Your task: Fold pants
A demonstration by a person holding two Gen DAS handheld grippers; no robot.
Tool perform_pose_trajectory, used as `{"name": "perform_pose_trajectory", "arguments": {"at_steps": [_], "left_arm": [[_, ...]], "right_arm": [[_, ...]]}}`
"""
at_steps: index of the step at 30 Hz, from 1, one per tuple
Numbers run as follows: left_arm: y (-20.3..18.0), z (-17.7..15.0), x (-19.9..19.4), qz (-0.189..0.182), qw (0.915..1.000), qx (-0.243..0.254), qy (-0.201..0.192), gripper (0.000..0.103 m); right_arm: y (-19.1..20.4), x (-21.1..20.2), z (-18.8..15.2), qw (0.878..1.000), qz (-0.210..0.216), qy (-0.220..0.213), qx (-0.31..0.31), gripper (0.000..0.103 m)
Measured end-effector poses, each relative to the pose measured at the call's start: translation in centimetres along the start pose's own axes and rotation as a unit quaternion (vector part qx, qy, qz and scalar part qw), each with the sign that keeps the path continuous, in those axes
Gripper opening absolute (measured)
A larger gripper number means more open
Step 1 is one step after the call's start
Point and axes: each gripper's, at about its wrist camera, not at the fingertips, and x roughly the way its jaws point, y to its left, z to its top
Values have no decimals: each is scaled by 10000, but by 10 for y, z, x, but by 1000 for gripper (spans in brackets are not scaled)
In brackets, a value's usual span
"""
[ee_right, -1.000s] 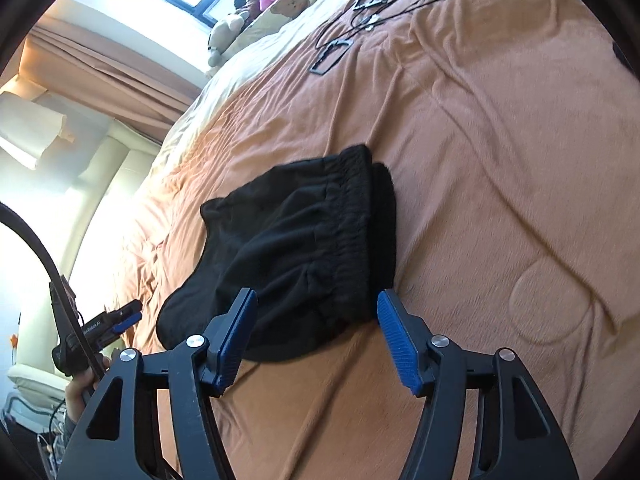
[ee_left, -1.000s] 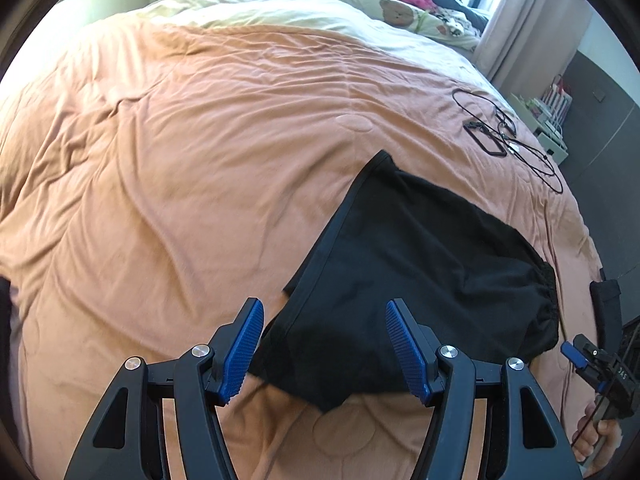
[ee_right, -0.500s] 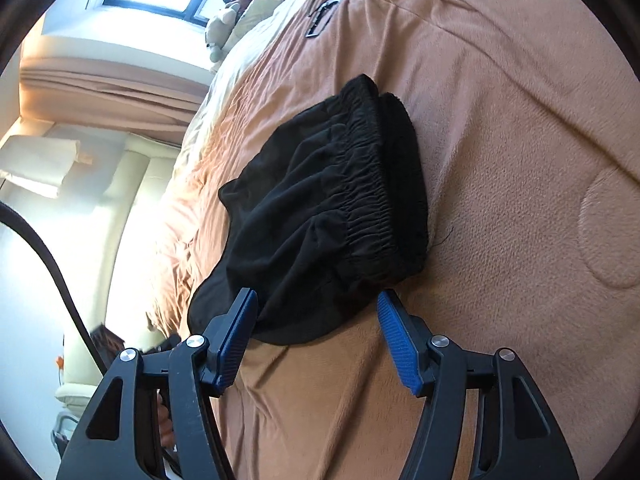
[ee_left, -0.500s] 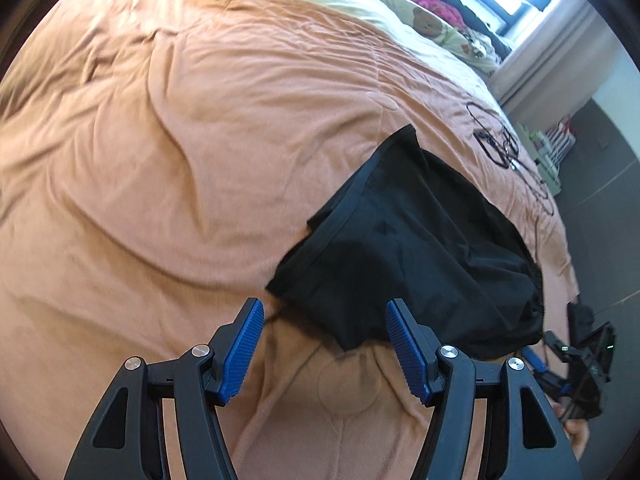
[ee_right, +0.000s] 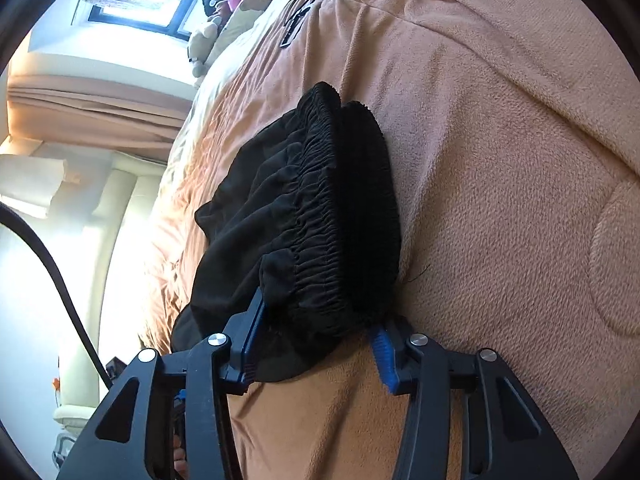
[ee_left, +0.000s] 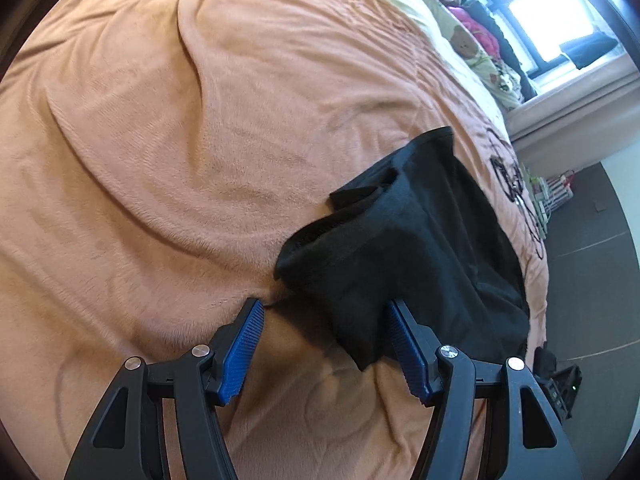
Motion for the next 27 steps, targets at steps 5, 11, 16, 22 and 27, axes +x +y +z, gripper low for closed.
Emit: {"name": "perform_pose_trajectory", "arguments": {"at_steps": [5,11,16,22,27], "left_arm": [[-6,11,12,126,9999,81,-17,66],[-16,23,25,402,9985,361,-14,66],[-23,29,36,608,9958,690,-7,66],[-28,29,37,771,9920,998,20,43],[-28,29,25,460,9945,925,151,8]], "right_arm": [[0,-5,-5,10000,3,12,-47,45],[-1,-10,-8,9999,-40,-5,-130,45],[-1,-9,-7,9998,-39,-26,-177,45],[-1,-10,-7,9996,-100,-85,-261,35],[3,-14,-9,9992,-87,-91,-367,25]]}}
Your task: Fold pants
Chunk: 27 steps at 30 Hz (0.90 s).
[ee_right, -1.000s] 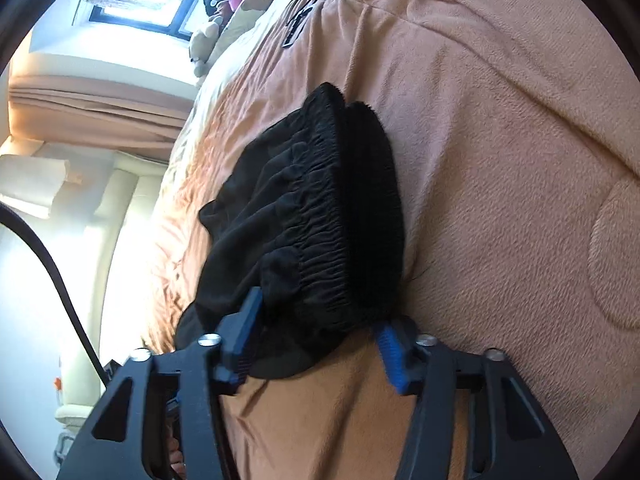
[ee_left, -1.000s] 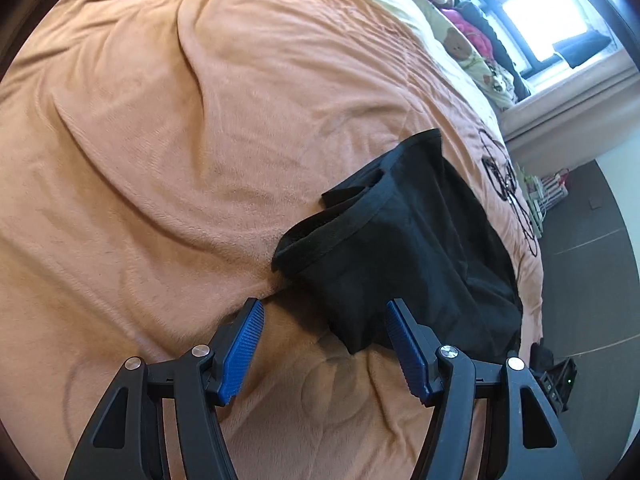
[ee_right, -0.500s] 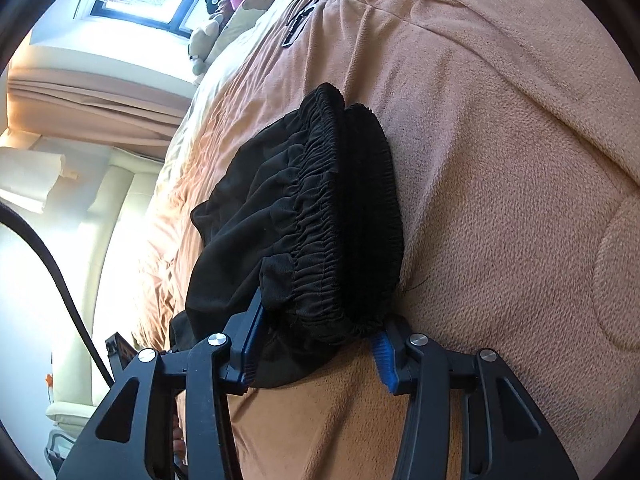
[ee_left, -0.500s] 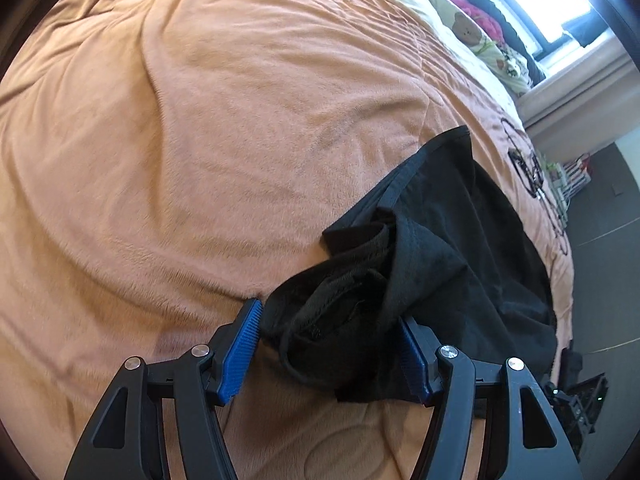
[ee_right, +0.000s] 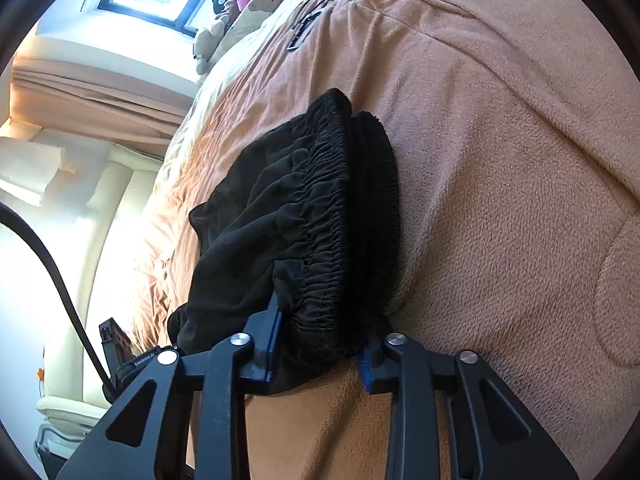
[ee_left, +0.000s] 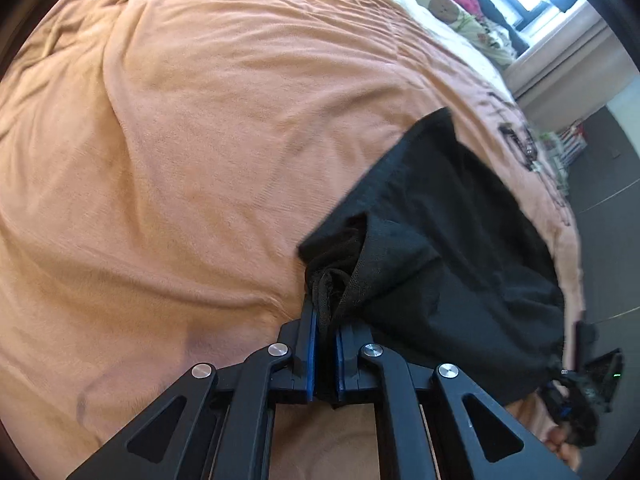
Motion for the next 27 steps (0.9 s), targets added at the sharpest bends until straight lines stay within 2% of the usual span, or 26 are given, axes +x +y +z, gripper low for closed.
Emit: {"name": "perform_pose_trajectory", "arguments": {"at_steps": [14,27], "left_arm": [[-4,-22,-67,-449,9990,17,-67,7],[23,-84,-101,-733,9972,-16,163,7]], "right_arm": [[22,-34,-16,9985,197,-76,-514,22],[23,-66,-38,9940,94,292,-1051,22]]}}
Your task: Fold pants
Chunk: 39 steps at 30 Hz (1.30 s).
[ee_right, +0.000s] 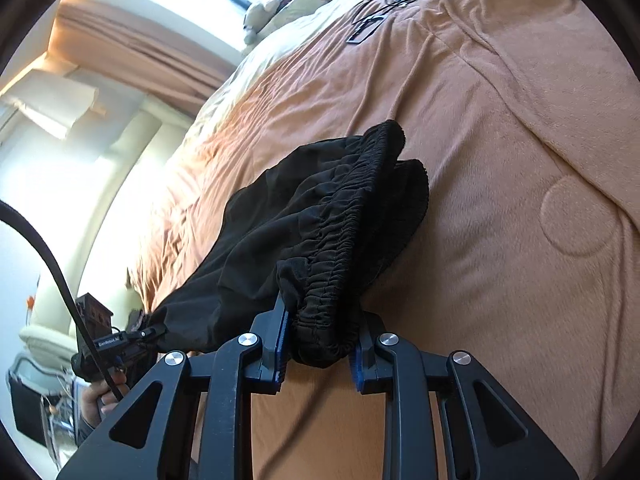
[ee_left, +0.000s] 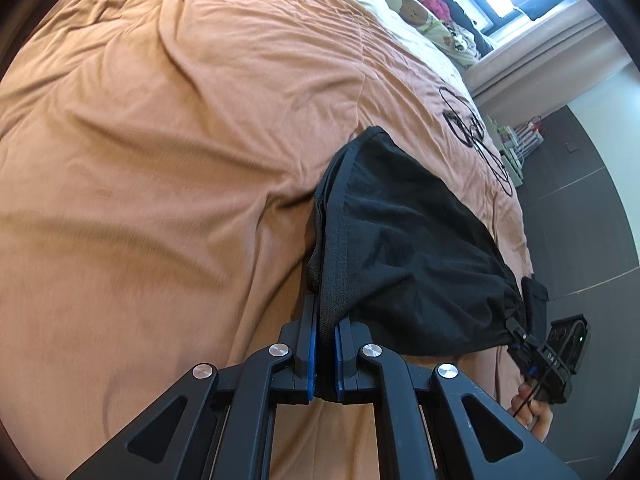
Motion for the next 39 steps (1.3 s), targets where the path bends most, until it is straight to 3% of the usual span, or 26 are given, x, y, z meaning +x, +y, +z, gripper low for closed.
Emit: {"name": "perform_pose_trajectory", "arguments": {"at_steps": [13,18,21,23,24,26,28,32,39], "left_arm": [[12,-77,-8,-292,9986,-275,353,7],[9,-92,0,-449,9971,-339,503,8],[7,-96,5,-355,9973,-232,605,8],[9,-94,7,-264,9976,-206,613,11],[10,-93,7,-309,9975,-217,592,17],[12,-92,5,-266,9981,-202,523,27],[13,-89,3,-204,9986,-153,458,40],[16,-85,-2,-355,9986,-132,376,46],[18,-73,-18,-588,9981,-77,137,47]], "right_arm": [[7,-14,7,9953,-253,466,-815,21],[6,-23,11,9921,-411,571,-1043,21],[7,-27,17,9895,-566,606,-1182,21],[2,-29,22,9889,-698,660,-1137,27],[-2,-30,25,9886,-810,698,-1059,30],[-7,-31,27,9873,-1072,700,-943,53],[-10,-38,27,9835,-1476,515,-907,59],[-10,-59,21,9876,-1429,294,-582,59],[14,-74,0,9894,-1252,19,-733,59]]}}
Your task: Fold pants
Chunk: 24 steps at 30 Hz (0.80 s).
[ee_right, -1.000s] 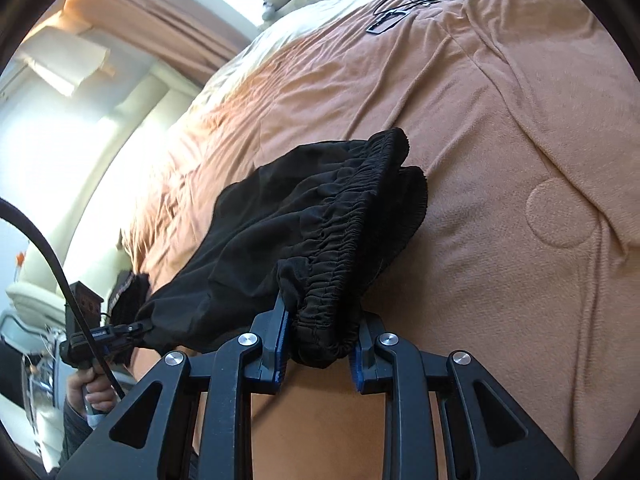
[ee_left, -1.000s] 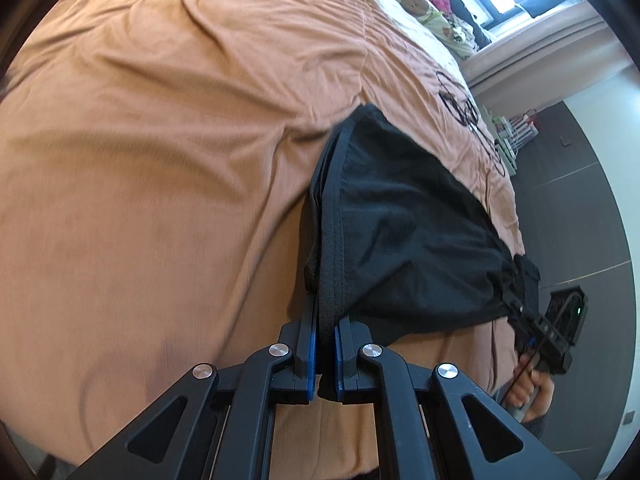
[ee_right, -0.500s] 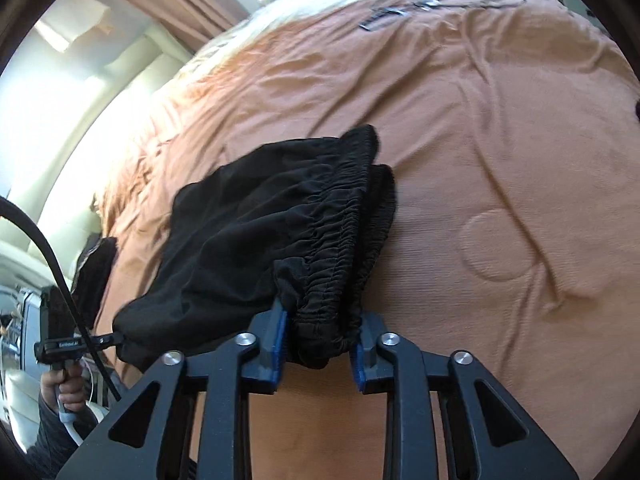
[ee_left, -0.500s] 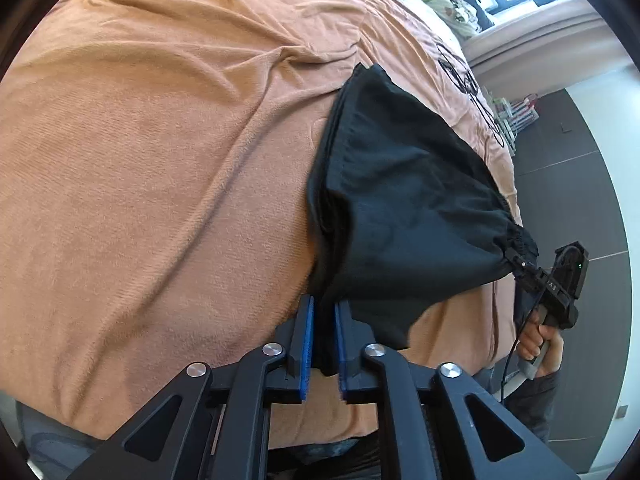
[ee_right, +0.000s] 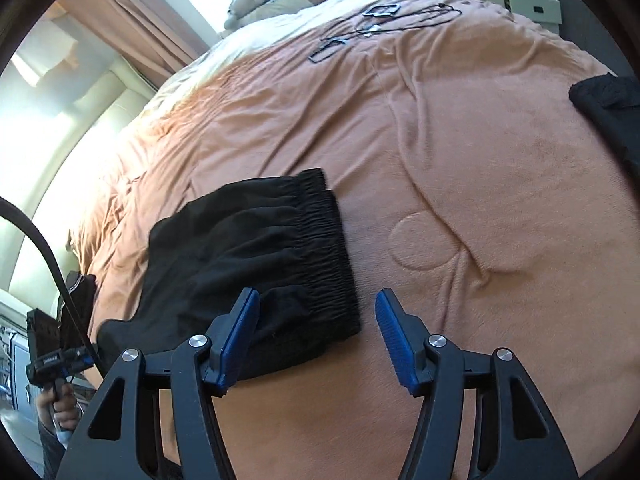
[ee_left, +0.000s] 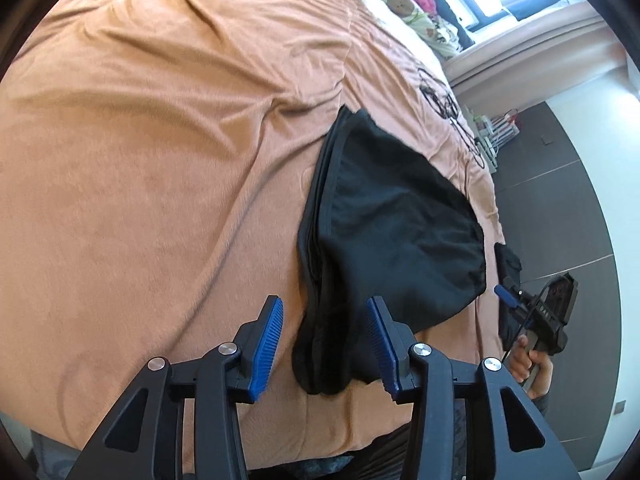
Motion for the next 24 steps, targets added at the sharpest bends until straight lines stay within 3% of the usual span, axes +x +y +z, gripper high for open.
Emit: {"name": "perform_pose_trajectory", "arguments": {"at_steps": [6,15,19,24], "left_arm": [[1,16,0,-100,9999,-55,-101,51],[-11,27,42,-164,9992,207,311,51],[-12,30,67,27,9979,365,540,51],[-13,30,84,429,9950,638,640,50]], "right_arm": [[6,11,-2,10000,32,20,-14,59],[30,20,-2,9994,226,-167,-211,59],[28,33,-4,9991,344,-68,-229,59],[17,59,-6,9996,141,213,-97,58]]}}
